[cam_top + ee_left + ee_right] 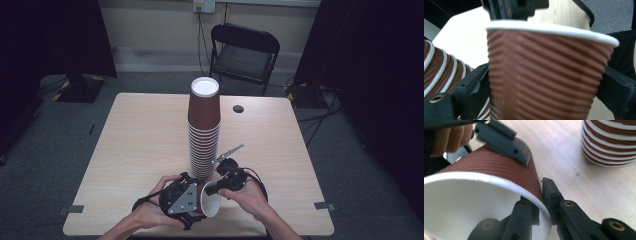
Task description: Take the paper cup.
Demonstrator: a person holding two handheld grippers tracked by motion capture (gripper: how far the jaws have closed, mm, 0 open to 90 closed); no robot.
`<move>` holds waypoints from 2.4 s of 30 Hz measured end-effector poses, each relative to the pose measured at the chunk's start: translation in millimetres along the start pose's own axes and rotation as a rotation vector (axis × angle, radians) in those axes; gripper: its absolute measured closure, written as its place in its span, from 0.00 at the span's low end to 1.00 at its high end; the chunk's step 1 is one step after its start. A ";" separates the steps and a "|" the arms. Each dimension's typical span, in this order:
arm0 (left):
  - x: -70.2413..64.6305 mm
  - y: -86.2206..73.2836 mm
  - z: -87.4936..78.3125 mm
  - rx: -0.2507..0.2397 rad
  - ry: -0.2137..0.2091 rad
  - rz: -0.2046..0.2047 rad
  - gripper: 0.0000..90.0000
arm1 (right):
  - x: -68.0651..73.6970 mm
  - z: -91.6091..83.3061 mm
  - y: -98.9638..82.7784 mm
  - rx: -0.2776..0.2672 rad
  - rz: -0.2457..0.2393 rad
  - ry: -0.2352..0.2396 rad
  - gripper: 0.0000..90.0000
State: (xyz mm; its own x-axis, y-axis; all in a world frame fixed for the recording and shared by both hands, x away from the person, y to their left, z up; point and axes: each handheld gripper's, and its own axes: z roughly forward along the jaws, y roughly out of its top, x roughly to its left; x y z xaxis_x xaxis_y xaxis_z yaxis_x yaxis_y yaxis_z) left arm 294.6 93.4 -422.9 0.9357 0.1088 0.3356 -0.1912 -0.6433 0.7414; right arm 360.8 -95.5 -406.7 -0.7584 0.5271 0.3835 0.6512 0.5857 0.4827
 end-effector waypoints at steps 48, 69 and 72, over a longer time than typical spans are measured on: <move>30.8 -49.0 -42.4 -0.173 0.161 -0.514 0.10 | -4.2 -37.0 -25.8 -0.433 0.011 -0.056 0.72; 60.7 -65.0 -74.5 -0.207 0.305 -0.598 0.10 | -32.1 -66.0 -82.9 -0.525 0.112 -0.210 0.57; 65.1 -65.5 -76.8 -0.210 0.336 -0.605 0.10 | -33.8 -69.6 -87.0 -0.530 0.119 -0.229 0.57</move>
State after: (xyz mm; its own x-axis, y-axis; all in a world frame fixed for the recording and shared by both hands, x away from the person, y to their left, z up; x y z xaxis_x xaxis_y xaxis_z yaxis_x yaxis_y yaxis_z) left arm 345.3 200.9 -405.0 0.7606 0.6484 -0.0333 0.2470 -0.2415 0.9385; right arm 327.6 -207.2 -406.9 -0.6171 0.7242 0.3080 0.5829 0.1576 0.7971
